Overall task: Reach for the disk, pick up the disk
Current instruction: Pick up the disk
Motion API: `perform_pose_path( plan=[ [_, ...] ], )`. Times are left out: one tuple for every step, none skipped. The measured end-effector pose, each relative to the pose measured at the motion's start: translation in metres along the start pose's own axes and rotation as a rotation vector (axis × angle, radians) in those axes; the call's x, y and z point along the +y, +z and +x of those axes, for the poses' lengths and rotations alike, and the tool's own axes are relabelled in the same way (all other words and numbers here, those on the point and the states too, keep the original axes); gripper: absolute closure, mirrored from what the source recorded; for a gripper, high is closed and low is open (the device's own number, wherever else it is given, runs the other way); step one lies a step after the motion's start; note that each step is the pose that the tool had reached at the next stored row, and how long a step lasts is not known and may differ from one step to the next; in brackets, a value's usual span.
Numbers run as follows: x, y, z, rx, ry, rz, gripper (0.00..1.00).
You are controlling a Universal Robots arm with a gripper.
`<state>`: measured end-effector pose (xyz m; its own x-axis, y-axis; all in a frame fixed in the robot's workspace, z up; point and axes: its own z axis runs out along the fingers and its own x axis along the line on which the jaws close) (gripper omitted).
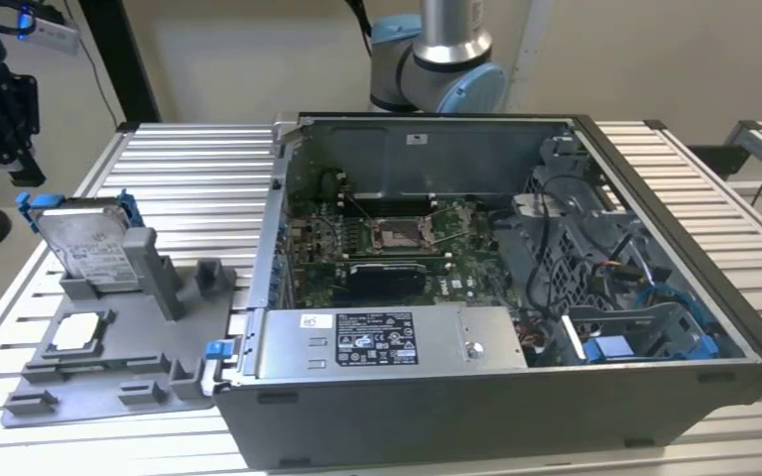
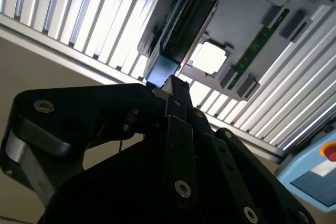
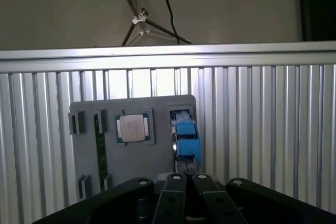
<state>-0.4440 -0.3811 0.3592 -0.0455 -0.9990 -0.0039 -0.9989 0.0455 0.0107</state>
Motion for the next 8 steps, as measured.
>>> perform_pose_path(
  plan=[
    [0.0,0.0,0.0,0.0,0.0,0.0,1.0],
    [0.0,0.0,0.0,0.0,0.0,0.0,1.0],
    [0.0,0.0,0.0,0.0,0.0,0.0,1.0],
    [0.0,0.0,0.0,0.0,0.0,0.0,1.0],
    [0.0,0.0,0.0,0.0,0.0,0.0,1.0],
    [0.0,0.0,0.0,0.0,0.0,0.0,1.0],
    [0.0,0.0,0.0,0.0,0.0,0.0001,1.0],
    [0.0,0.0,0.0,0.0,0.0,0.0,1.0]
  ],
)
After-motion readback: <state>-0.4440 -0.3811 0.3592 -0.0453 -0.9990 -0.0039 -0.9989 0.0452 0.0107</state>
